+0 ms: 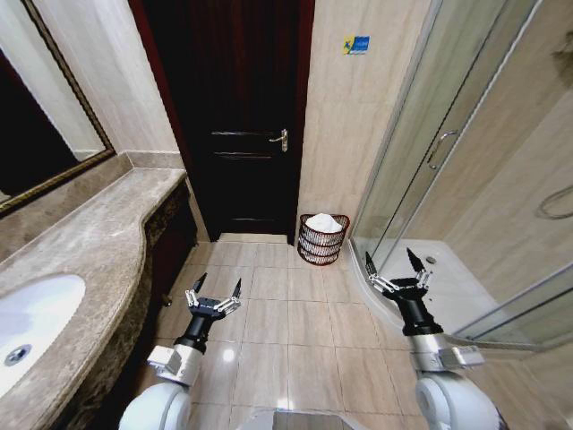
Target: Discard the used towel into the hamper.
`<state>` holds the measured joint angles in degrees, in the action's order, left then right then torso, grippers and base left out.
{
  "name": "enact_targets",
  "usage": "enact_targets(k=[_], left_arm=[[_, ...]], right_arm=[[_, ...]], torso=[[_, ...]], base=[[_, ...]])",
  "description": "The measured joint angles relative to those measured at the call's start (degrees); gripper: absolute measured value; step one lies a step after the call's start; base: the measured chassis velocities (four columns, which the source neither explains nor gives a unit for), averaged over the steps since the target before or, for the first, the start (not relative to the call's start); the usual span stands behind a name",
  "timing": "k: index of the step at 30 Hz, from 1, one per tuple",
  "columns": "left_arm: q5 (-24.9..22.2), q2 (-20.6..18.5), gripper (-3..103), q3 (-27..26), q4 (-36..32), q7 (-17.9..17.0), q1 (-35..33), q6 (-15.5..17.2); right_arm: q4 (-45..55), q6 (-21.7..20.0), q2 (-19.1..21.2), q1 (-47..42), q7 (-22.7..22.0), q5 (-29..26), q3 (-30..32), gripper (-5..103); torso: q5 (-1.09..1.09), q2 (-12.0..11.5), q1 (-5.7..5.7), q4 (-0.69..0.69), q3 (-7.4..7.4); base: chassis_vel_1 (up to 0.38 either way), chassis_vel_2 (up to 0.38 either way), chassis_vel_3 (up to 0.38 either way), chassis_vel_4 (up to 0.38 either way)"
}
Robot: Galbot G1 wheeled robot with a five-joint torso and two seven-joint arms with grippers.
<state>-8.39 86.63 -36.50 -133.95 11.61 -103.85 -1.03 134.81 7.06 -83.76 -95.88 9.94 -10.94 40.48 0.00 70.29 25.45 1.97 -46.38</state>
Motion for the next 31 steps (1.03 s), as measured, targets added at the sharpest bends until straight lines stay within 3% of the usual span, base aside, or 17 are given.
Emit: enact_targets(k=[31], left_arm=[[0.00,0.00,100,0.00,0.00,0.00,0.00,0.00]], right_arm=[[0.00,0.00,0.00,0.00,0.00,0.00,0.00,100]], torso=[[0.00,0.00,0.00,0.00,0.00]], base=[[0.000,0.000,0.000,0.000]])
